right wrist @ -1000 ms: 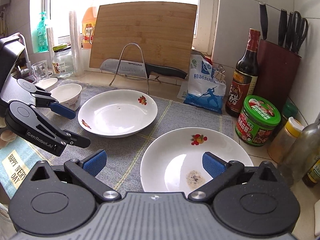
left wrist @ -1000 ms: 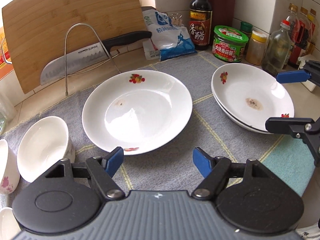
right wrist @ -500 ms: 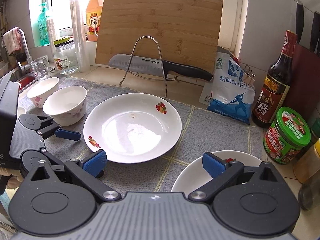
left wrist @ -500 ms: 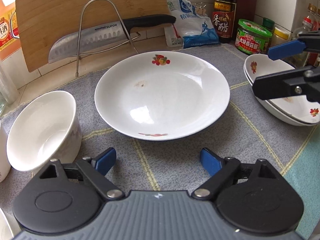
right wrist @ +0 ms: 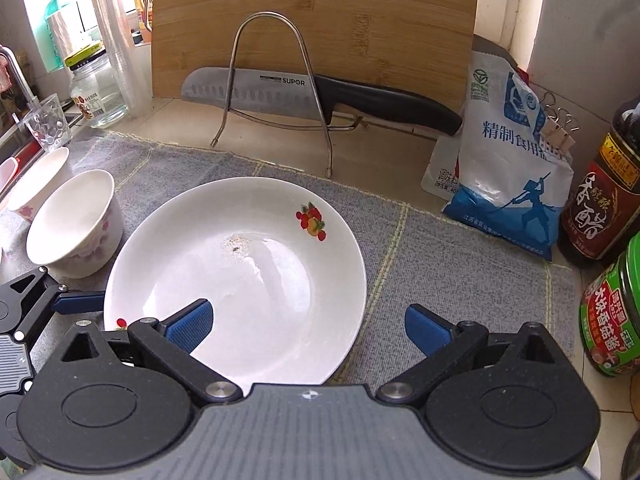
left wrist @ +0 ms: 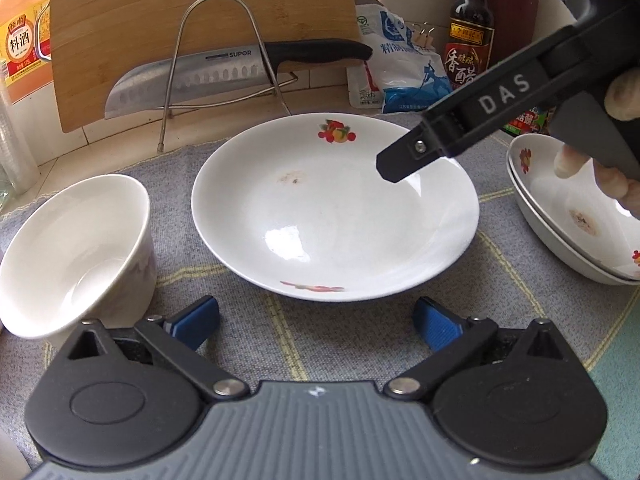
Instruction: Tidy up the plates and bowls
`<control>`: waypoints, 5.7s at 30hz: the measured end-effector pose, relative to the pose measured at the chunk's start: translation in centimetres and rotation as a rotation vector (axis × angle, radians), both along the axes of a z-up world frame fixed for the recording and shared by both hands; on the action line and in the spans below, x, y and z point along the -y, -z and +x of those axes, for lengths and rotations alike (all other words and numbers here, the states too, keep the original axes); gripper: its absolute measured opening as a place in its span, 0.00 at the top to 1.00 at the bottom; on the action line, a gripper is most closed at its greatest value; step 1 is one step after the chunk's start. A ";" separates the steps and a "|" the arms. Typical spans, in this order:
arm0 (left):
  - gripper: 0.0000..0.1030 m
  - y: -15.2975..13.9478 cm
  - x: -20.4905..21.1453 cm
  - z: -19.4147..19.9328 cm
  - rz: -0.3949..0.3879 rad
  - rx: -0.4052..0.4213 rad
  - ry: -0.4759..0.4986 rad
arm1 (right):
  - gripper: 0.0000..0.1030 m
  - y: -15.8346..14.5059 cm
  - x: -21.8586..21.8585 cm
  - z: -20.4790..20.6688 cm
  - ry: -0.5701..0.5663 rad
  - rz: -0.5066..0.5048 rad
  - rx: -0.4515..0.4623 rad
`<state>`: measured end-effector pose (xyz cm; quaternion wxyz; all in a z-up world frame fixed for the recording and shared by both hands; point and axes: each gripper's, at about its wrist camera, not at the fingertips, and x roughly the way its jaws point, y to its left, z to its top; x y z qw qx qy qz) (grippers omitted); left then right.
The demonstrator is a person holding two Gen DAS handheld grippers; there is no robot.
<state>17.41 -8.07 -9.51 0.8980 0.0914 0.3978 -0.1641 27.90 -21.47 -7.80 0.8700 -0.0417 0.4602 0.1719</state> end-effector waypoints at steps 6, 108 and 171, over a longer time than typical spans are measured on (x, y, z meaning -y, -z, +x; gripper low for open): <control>0.00 0.0 0.0 -0.4 -0.009 0.024 -0.009 | 0.00 1.8 -0.3 3.4 -0.039 0.011 -0.106; 0.10 -4.9 8.5 -6.3 -0.023 0.057 0.538 | 0.14 -2.6 12.7 -6.8 -0.049 0.232 -0.115; 0.09 -2.9 12.9 -3.7 0.019 0.022 0.686 | 0.03 -1.5 18.9 -9.9 0.149 0.205 -0.108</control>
